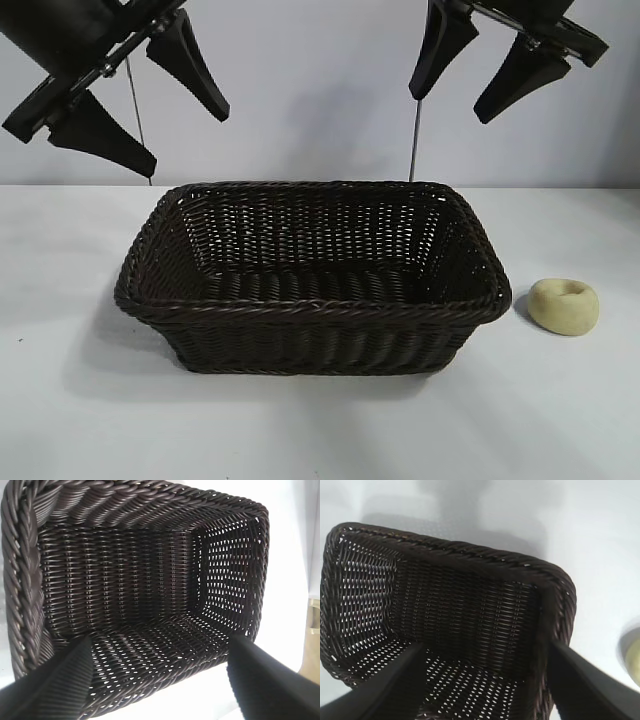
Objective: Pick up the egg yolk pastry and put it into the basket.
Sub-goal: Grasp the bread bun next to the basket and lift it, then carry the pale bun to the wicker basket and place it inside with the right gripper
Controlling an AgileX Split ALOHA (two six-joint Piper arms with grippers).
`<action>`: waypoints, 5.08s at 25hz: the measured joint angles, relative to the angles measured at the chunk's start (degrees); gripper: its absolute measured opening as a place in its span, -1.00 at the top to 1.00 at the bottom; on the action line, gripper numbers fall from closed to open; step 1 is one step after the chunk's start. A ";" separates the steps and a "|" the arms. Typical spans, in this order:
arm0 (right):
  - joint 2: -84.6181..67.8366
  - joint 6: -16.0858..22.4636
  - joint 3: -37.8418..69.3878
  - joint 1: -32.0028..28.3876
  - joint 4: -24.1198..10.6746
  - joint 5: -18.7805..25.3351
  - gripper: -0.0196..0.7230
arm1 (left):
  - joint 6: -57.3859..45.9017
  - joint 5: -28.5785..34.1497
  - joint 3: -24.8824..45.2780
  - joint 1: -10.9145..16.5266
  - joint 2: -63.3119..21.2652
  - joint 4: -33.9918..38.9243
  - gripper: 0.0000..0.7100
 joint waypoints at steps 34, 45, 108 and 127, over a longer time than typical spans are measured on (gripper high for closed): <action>-1.78 -0.80 16.08 -12.99 -8.69 7.13 -0.39 | 0.18 0.16 0.00 0.00 0.00 0.00 -0.53; -1.87 -1.06 20.47 -12.99 -10.82 1.35 -0.39 | 0.18 0.16 0.00 0.00 0.00 0.00 -0.53; -4.84 -1.26 11.06 -10.11 2.20 -4.69 0.49 | 0.60 1.50 0.00 0.00 0.00 0.00 -0.53; 1.79 -0.19 11.06 12.88 2.85 -10.08 0.49 | 0.60 1.52 0.00 0.00 0.00 0.00 -0.53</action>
